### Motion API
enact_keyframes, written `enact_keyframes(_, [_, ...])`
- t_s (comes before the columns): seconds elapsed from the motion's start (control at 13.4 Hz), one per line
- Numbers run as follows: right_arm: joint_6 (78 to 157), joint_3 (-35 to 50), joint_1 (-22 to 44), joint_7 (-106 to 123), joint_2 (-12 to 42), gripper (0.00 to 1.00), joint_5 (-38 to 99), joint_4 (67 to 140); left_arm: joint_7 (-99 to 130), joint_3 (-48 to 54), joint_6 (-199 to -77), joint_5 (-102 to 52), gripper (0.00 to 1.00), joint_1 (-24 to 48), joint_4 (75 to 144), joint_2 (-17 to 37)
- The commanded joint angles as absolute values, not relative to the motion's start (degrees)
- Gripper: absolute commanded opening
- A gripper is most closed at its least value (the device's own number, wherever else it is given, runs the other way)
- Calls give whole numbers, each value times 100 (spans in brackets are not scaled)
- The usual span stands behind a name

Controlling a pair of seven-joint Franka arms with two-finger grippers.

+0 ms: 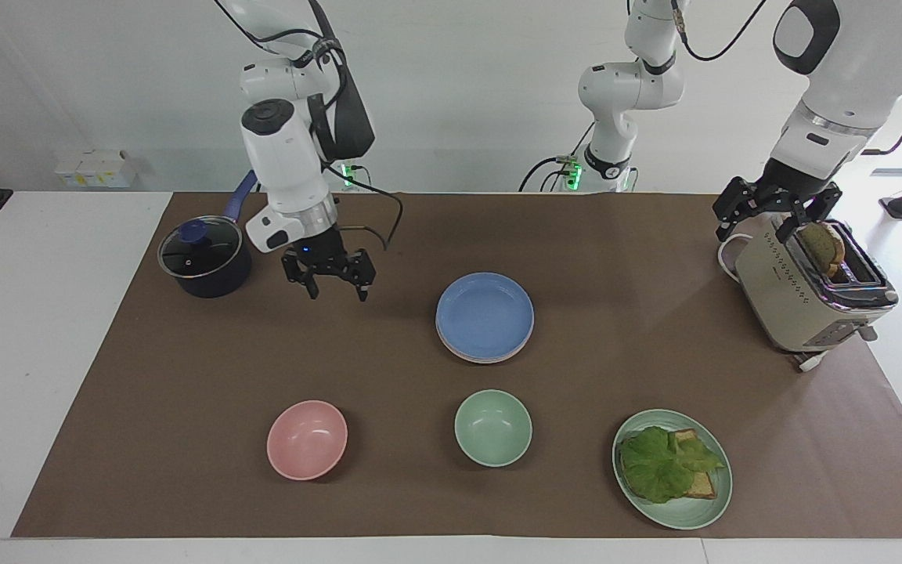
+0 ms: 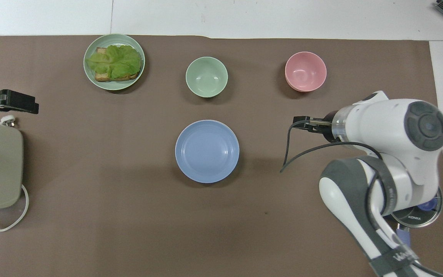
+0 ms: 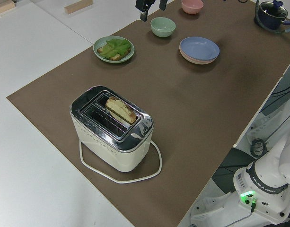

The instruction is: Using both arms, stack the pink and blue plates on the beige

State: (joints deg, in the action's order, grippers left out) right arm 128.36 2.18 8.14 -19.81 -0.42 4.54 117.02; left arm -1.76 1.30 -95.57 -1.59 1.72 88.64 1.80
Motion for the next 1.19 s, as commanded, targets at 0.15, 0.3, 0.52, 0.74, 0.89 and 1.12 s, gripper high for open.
enact_keyframes(0.15, [11509,290,-122,-1433,-439,100,334,11007,-220,176,-9457,-70,100,97,8868,132])
enact_keyframes(0.3, [10499,290,-254,-1406,-343,100,194,10156,-220,176,-9457,-70,100,97,8868,132])
enact_keyframes(0.52, [9574,308,-272,-1232,-176,100,-228,9179,-220,176,-9457,-70,100,97,8868,132])
enact_keyframes(0.74, [8904,342,-167,-1187,-35,100,-272,8746,-220,176,-9457,-70,100,97,8868,132])
enact_keyframes(0.89, [8842,369,-158,-1178,-35,100,-194,8701,-220,176,-9457,-70,100,97,8868,132])
enact_keyframes(1.12, [8763,360,-158,-985,-79,100,-123,8710,-220,176,-9457,-70,100,97,8868,132])
